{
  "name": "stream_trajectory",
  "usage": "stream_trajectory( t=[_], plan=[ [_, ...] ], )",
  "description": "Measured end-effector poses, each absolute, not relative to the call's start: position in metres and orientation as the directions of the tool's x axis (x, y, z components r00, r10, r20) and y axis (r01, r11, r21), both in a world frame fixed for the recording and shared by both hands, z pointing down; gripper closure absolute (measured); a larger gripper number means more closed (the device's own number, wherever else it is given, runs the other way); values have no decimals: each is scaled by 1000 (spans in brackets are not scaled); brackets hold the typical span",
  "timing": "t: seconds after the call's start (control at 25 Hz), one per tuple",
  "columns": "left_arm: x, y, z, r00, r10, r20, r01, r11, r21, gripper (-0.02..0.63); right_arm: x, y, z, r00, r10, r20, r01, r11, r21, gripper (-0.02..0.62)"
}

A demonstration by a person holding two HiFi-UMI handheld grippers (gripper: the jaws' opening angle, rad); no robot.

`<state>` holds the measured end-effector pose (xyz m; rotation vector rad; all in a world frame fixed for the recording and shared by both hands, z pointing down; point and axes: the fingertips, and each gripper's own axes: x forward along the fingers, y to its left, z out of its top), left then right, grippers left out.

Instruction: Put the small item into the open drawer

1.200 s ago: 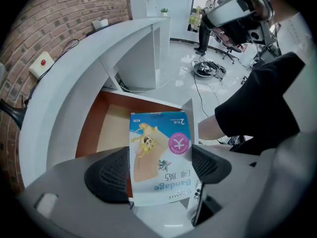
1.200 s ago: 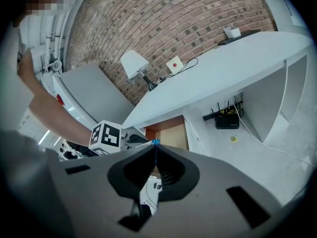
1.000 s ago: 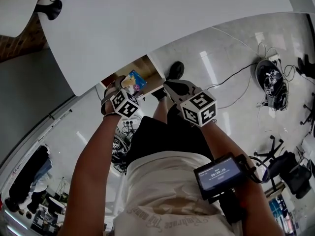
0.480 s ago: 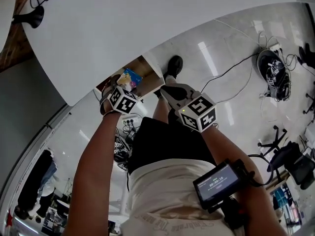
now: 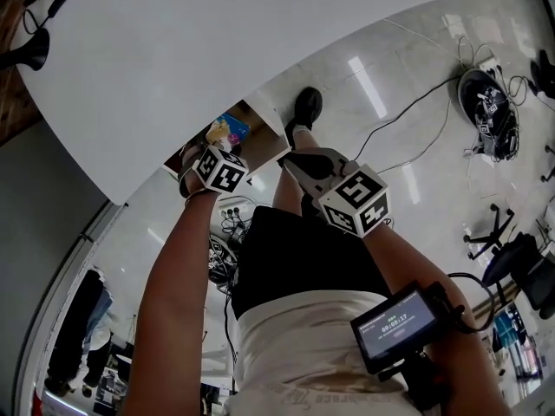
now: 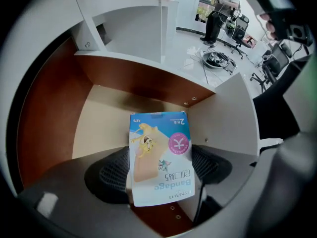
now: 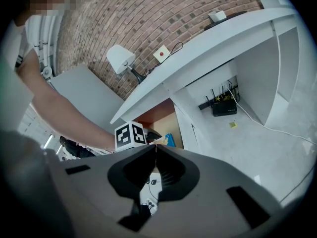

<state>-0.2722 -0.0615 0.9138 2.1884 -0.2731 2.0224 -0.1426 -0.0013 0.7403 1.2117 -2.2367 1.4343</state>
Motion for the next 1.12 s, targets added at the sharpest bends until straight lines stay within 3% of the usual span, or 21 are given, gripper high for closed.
stream_trajectory(
  t=[0.44, 1.12],
  plan=[
    [-261, -75, 947, 68, -36, 997, -259, -966, -17, 210, -131, 8, 759, -612, -526, 591, -743, 125, -658, 589],
    [-263, -86, 959, 30, -100, 995, -188, -978, -92, 207, -124, 7, 768, -584, -540, 607, -756, 87, -649, 589]
  ],
)
